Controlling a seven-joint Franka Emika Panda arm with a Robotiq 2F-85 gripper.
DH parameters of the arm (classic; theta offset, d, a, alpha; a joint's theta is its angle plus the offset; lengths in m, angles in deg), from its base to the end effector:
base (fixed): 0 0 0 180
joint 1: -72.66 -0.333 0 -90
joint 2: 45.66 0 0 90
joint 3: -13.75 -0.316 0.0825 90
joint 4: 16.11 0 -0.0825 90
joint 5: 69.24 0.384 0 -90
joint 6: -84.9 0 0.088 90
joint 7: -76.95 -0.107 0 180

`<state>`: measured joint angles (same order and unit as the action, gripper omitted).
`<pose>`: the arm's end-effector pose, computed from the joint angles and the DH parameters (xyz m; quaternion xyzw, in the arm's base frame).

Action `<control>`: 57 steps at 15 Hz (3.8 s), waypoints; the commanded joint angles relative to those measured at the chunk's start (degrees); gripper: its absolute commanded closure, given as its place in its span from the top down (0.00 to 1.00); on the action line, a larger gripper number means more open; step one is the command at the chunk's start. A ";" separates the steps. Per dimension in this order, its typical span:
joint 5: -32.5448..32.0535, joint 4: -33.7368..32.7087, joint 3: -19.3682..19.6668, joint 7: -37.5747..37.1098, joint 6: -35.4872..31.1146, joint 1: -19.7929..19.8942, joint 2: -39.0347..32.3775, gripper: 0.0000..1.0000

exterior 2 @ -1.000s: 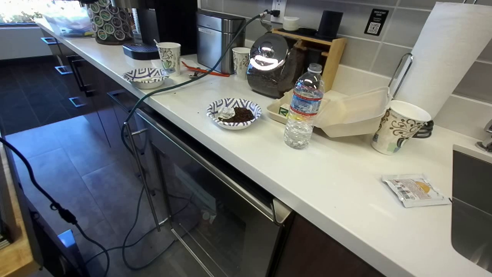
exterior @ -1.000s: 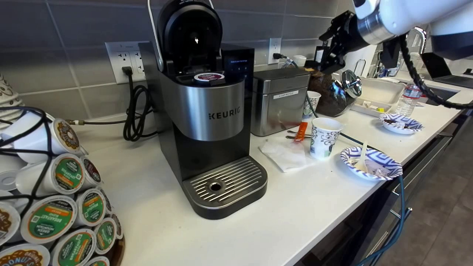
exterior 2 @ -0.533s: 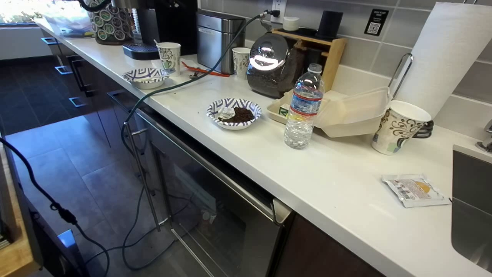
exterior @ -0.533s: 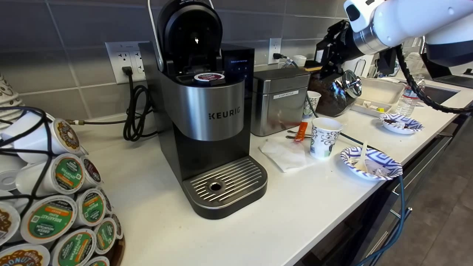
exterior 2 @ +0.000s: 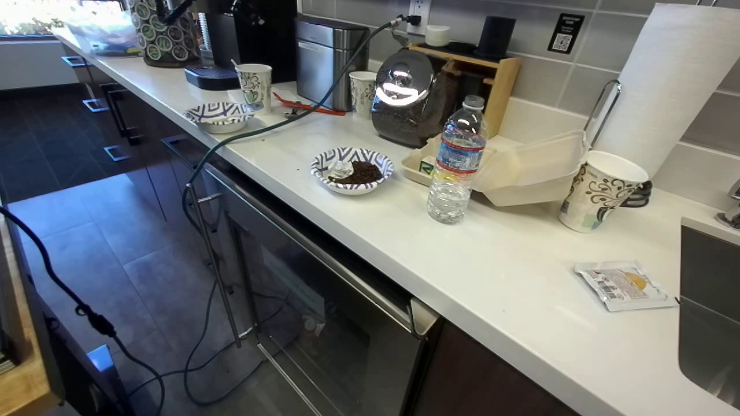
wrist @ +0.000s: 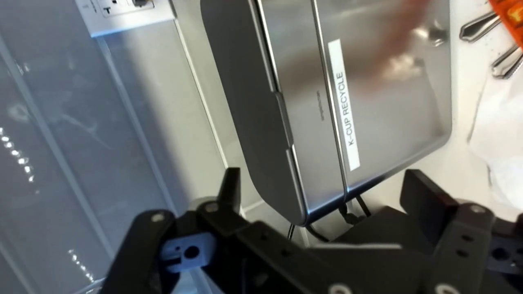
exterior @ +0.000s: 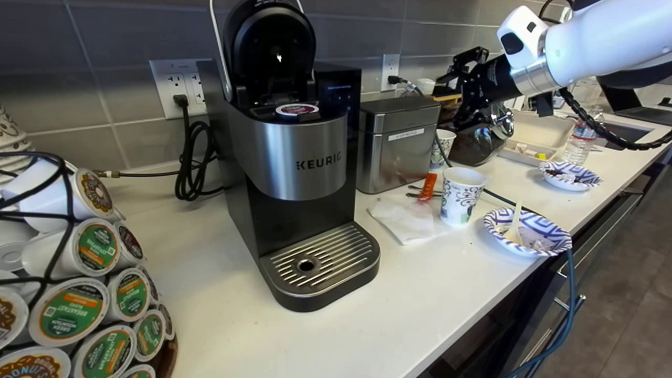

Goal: Open the silver bin.

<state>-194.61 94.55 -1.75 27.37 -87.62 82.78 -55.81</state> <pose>0.5803 0.1086 0.4135 0.6705 0.5210 0.4153 0.3264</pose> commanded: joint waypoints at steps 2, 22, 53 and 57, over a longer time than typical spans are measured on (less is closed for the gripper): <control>-4.14 -2.02 0.24 0.00 5.78 -0.46 -1.99 1.00; -16.15 -15.96 -1.55 -1.60 4.32 0.20 -13.24 1.00; -13.86 -29.80 -2.89 2.37 17.89 -1.63 -19.60 1.00; -13.07 -33.95 -3.19 2.87 19.95 -2.74 -23.29 1.00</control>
<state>-209.26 65.12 -4.86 28.62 -69.20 81.27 -75.28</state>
